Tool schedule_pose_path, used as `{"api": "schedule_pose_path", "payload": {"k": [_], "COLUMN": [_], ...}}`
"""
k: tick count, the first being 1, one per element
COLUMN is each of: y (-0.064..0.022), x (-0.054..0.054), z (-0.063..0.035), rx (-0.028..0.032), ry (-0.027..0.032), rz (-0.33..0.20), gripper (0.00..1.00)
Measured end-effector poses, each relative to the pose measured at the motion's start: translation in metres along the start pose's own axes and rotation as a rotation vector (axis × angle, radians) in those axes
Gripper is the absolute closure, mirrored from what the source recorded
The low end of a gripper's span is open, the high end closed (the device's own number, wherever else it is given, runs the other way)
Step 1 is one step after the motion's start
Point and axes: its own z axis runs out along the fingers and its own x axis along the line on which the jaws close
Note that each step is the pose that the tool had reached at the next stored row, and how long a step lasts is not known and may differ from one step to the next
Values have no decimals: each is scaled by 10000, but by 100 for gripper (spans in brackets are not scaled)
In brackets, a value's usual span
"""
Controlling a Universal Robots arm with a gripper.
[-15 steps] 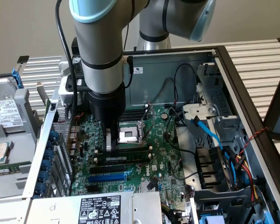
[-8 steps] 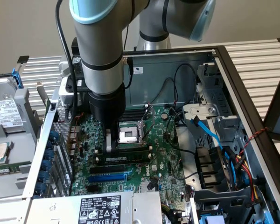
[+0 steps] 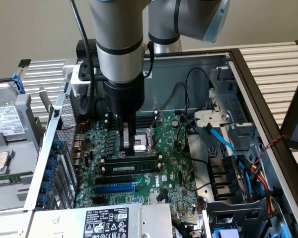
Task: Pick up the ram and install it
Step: 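Press down the ram until it locks into place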
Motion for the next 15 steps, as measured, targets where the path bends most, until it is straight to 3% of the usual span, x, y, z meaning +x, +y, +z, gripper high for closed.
{"api": "schedule_pose_path", "payload": {"k": [2, 15], "y": [-51, -51], "x": [-7, -7], "z": [-52, -52], "rx": [-24, -24], "ry": [-10, -11], "rz": [0, 1], "gripper": [89, 89]}}
